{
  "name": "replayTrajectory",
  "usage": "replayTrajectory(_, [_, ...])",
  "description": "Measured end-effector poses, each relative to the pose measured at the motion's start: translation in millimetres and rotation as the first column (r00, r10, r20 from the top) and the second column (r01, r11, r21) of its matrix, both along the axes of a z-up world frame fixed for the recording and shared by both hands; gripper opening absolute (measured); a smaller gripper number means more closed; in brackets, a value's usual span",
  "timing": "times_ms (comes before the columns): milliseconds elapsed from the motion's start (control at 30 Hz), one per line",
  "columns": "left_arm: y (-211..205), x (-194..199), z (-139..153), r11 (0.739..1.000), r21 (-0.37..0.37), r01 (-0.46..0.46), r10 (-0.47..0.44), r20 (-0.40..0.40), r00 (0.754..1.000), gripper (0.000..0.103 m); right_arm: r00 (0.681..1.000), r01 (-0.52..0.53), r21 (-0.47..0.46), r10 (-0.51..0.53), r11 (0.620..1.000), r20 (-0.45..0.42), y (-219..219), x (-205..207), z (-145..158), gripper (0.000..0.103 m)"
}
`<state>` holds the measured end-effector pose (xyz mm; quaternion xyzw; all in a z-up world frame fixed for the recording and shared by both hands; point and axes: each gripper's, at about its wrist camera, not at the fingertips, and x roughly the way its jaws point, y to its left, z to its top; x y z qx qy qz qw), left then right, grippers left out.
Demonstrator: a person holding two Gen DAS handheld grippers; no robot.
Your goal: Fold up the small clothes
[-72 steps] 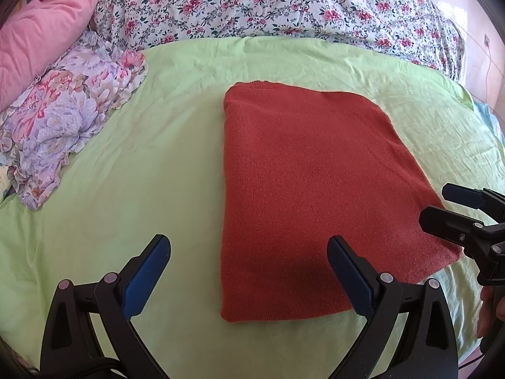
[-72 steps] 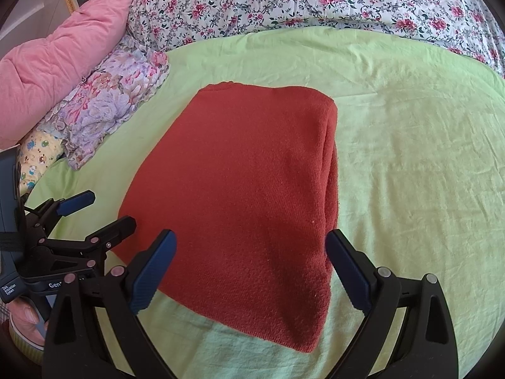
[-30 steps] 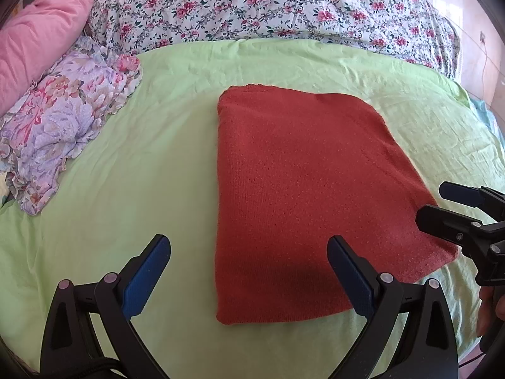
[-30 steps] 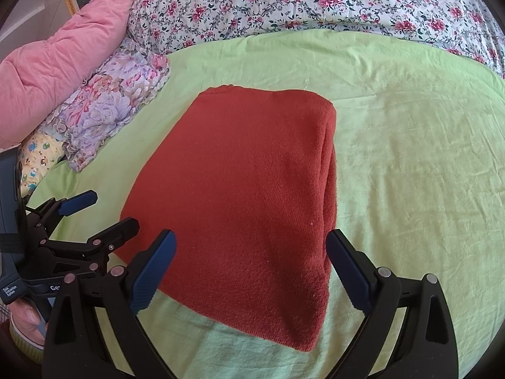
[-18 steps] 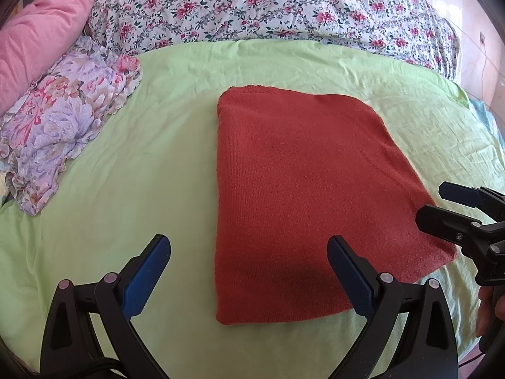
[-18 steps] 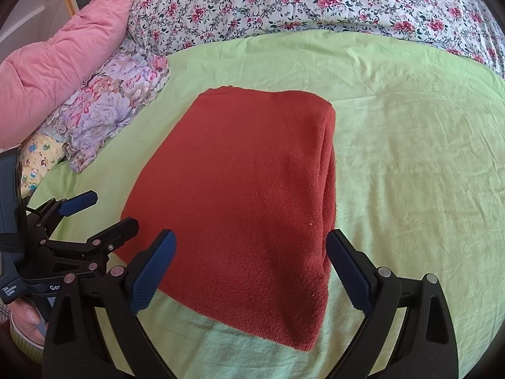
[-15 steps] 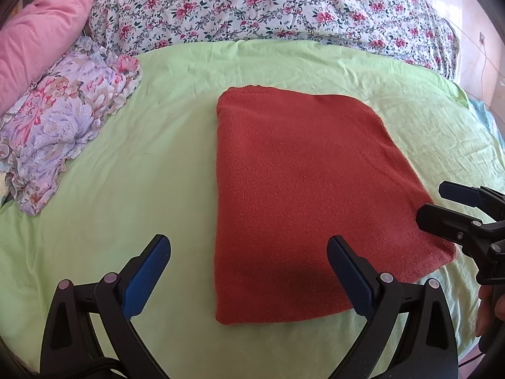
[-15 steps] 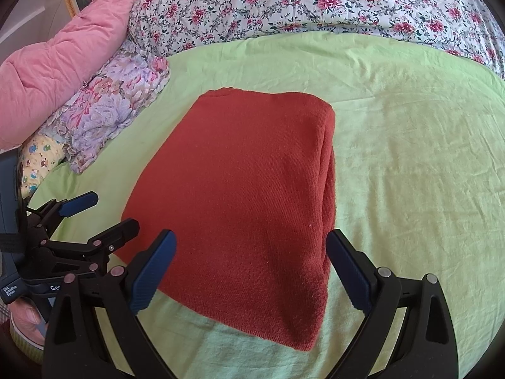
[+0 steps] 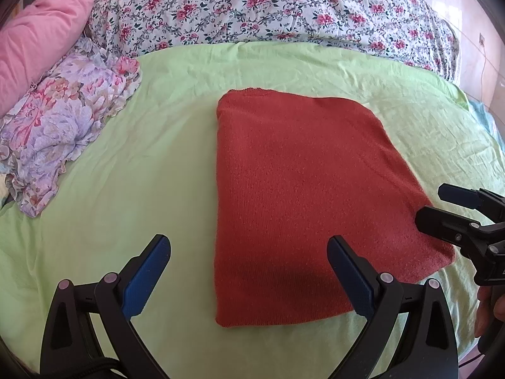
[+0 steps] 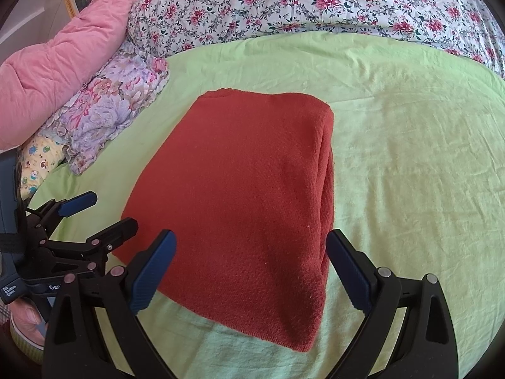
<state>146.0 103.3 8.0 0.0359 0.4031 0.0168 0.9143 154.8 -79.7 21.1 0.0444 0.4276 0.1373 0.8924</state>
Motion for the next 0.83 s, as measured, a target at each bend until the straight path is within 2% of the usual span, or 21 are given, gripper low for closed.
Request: replayTrajectory(833, [0.1, 5.5, 5.4, 1.0, 0.024, -0.015, 0.015, 0.004, 1.0, 0.099, 1.0, 0.013, -0.003, -0.013, 1.0, -0.002, -6.5, 6.0, -4.1, 0.096])
